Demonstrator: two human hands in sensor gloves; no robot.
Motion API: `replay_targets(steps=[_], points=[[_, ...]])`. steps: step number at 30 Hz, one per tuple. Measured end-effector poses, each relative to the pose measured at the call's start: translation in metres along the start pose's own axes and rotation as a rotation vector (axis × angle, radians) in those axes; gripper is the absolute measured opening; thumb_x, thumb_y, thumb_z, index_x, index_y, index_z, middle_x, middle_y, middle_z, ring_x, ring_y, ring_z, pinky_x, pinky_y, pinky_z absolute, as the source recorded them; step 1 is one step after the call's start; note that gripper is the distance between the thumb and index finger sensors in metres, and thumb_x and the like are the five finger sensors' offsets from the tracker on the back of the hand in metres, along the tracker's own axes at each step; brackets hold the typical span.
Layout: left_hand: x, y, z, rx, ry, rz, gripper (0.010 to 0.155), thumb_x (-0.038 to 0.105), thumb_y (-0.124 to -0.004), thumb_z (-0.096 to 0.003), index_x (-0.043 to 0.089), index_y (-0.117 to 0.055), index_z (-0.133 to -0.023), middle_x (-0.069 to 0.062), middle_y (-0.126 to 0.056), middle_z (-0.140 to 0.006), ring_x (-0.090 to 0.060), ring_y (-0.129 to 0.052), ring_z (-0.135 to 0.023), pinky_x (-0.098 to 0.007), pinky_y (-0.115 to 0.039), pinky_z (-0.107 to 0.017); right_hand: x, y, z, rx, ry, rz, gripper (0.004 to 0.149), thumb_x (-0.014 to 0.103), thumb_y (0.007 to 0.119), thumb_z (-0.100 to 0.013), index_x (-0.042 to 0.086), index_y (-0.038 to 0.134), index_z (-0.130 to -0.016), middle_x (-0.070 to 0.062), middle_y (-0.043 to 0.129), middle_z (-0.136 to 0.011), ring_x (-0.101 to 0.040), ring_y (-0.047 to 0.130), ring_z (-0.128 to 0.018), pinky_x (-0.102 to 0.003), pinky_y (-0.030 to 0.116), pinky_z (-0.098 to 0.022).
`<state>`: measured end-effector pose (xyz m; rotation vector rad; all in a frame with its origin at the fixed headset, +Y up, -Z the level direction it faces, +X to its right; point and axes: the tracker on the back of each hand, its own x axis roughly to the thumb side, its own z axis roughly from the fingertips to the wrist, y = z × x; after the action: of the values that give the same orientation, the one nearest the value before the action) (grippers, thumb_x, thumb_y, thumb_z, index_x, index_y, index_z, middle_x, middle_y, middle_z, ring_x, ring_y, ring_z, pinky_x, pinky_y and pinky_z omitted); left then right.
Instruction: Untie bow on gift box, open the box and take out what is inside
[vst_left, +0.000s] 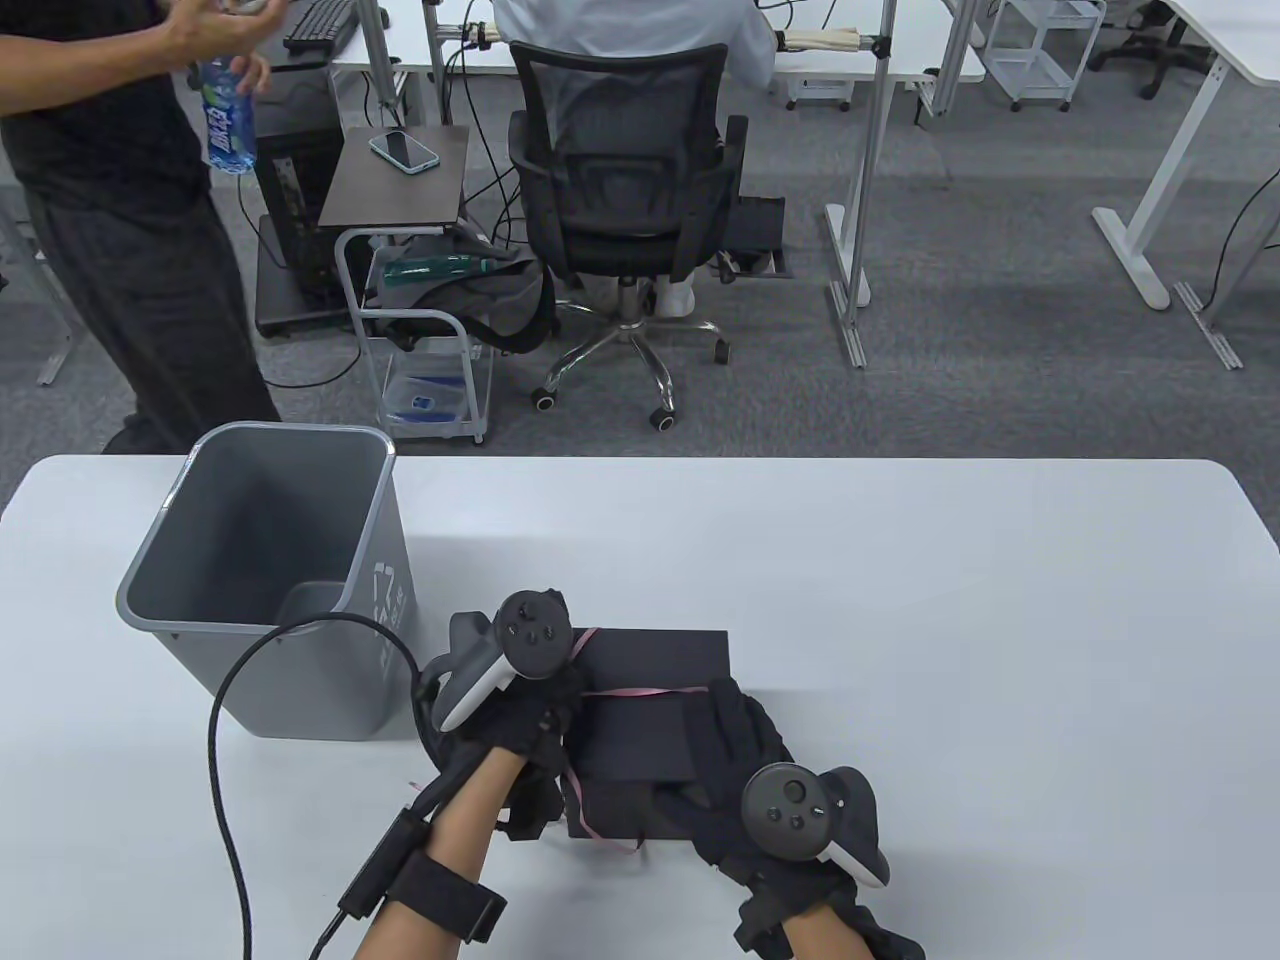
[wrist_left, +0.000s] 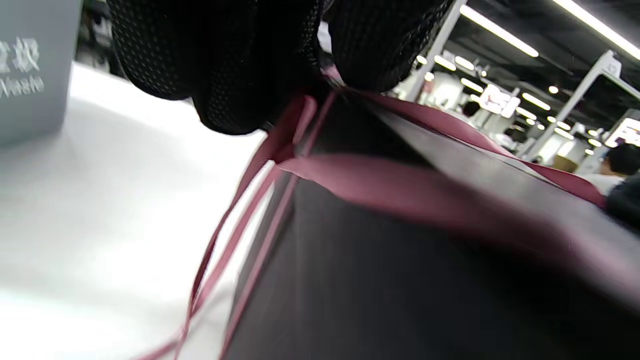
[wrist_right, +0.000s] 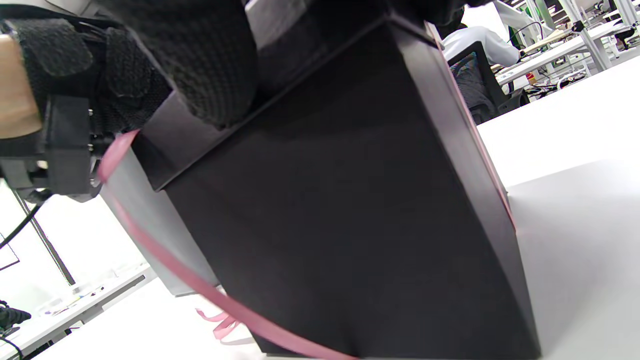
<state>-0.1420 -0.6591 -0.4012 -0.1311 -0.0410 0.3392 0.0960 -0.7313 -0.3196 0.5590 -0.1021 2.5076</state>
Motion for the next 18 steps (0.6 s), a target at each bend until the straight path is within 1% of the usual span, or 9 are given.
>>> replay_targets(steps=[2,4,7,9,10,13,16,18], points=[[0.000,0.002,0.002,0.019,0.009,0.005,0.077,0.031,-0.083,-0.0565,0.006,-0.040,-0.115,-0.004,-0.094,-0.088,-0.028,-0.101,-0.073,-0.043,-0.086,-0.057,0.000,0.000,0.000,0.000,0.002,0.004,0.089,0.051,0.082,-0.057,0.007,0.037,-0.120,-0.021,0.023,-0.120,-0.057,0.041,-0.103,-0.061,0.043,-0.075],[-0.002,0.007,0.004,0.026,-0.005,0.018,0.077,0.030,-0.087,-0.0550,0.007,-0.043,-0.115,-0.002,-0.096,-0.084,-0.026,-0.103,-0.069,-0.042,-0.088,-0.055,0.001,0.000,0.001,0.000,0.001,0.008,0.089,0.051,0.082,-0.057,0.007,0.037,-0.120,-0.021,0.023,-0.120,-0.057,0.041,-0.103,-0.061,0.043,-0.075],[-0.004,0.012,0.007,-0.002,-0.037,0.041,0.080,0.031,-0.091,-0.0540,0.007,-0.044,-0.114,-0.002,-0.095,-0.085,-0.026,-0.102,-0.070,-0.042,-0.087,-0.056,0.000,-0.001,0.001,0.003,0.001,0.008,0.089,0.051,0.082,-0.057,0.007,0.037,-0.120,-0.021,0.023,-0.120,-0.057,0.041,-0.103,-0.061,0.043,-0.075],[-0.002,0.015,0.011,0.019,-0.046,-0.003,0.081,0.032,-0.092,-0.0528,0.007,-0.046,-0.114,-0.002,-0.095,-0.085,-0.027,-0.102,-0.069,-0.043,-0.087,-0.056,0.000,-0.001,0.000,0.005,0.000,0.007,0.089,0.051,0.083,-0.057,0.007,0.037,-0.120,-0.021,0.023,-0.121,-0.057,0.041,-0.103,-0.061,0.043,-0.075],[0.000,0.017,0.012,0.034,-0.069,-0.053,0.081,0.032,-0.092,-0.0527,0.007,-0.046,-0.114,-0.002,-0.095,-0.084,-0.027,-0.102,-0.069,-0.043,-0.087,-0.056,0.000,0.000,0.000,0.001,-0.001,0.008,0.089,0.051,0.083,-0.057,0.007,0.037,-0.120,-0.021,0.023,-0.120,-0.057,0.041,-0.103,-0.061,0.043,-0.075],[0.005,0.020,0.015,0.083,-0.061,-0.173,0.080,0.031,-0.093,-0.0523,0.009,-0.047,-0.114,-0.002,-0.095,-0.085,-0.027,-0.103,-0.068,-0.042,-0.088,-0.055,0.001,0.000,0.001,-0.002,-0.001,0.014,0.089,0.051,0.082,-0.057,0.007,0.037,-0.120,-0.021,0.023,-0.120,-0.057,0.042,-0.103,-0.061,0.044,-0.075],[0.010,0.024,0.018,0.124,-0.068,-0.228,0.081,0.029,-0.093,-0.0521,0.010,-0.046,-0.115,-0.003,-0.092,-0.087,-0.022,-0.107,-0.062,-0.037,-0.092,-0.051,0.000,0.000,0.001,-0.002,0.000,0.012,0.089,0.051,0.083,-0.057,0.007,0.037,-0.120,-0.021,0.023,-0.121,-0.057,0.042,-0.103,-0.061,0.044,-0.075],[0.011,0.029,0.023,0.149,-0.073,-0.220,0.081,0.027,-0.093,-0.0520,0.011,-0.045,-0.115,-0.004,-0.091,-0.088,-0.020,-0.108,-0.061,-0.035,-0.093,-0.051,0.000,0.001,0.001,-0.003,0.000,0.015,0.089,0.051,0.082,-0.057,0.007,0.037,-0.120,-0.021,0.023,-0.120,-0.057,0.042,-0.103,-0.061,0.044,-0.075]])
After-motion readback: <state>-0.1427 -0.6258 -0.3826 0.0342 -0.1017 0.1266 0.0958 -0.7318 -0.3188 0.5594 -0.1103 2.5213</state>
